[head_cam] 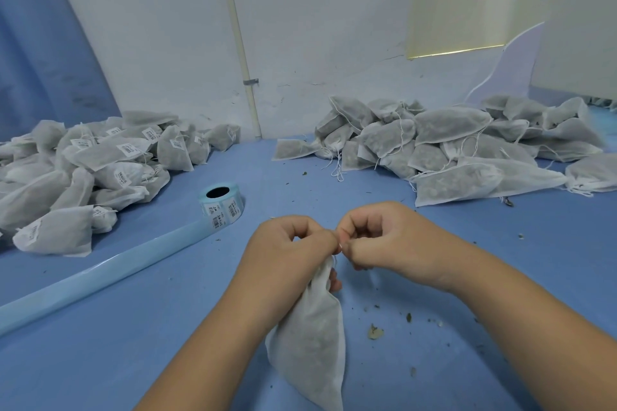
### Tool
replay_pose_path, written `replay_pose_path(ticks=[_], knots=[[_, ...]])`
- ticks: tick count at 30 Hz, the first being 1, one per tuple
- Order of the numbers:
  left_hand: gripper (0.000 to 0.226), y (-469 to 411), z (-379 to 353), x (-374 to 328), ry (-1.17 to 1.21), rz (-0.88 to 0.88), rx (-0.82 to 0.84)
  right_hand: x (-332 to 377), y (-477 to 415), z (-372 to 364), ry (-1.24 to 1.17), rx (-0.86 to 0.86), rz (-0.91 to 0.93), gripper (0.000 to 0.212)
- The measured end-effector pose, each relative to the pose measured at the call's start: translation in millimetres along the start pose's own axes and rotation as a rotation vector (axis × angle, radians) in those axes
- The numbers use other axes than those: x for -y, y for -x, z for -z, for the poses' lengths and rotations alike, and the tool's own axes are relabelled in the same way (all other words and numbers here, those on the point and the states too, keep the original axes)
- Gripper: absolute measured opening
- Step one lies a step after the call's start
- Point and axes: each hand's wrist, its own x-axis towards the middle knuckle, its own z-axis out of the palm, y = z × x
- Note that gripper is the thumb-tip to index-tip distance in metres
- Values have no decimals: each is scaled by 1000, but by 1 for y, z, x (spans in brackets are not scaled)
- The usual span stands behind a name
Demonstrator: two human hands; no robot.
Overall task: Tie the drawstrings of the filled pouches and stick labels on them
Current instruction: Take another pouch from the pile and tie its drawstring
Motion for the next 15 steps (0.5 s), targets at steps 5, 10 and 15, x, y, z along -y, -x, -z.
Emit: replay_pose_path(ticks=[5,10,15], knots=[[16,1,-4,0,-10,-30,-51,2,0,1,-22,-1,-5,9],[16,0,-5,1,-43,-39,-84,1,1,1,-12,6,8,9],[16,-1,-2,1,-118,-112,-92,3,2,1,-22,14,-7,9]])
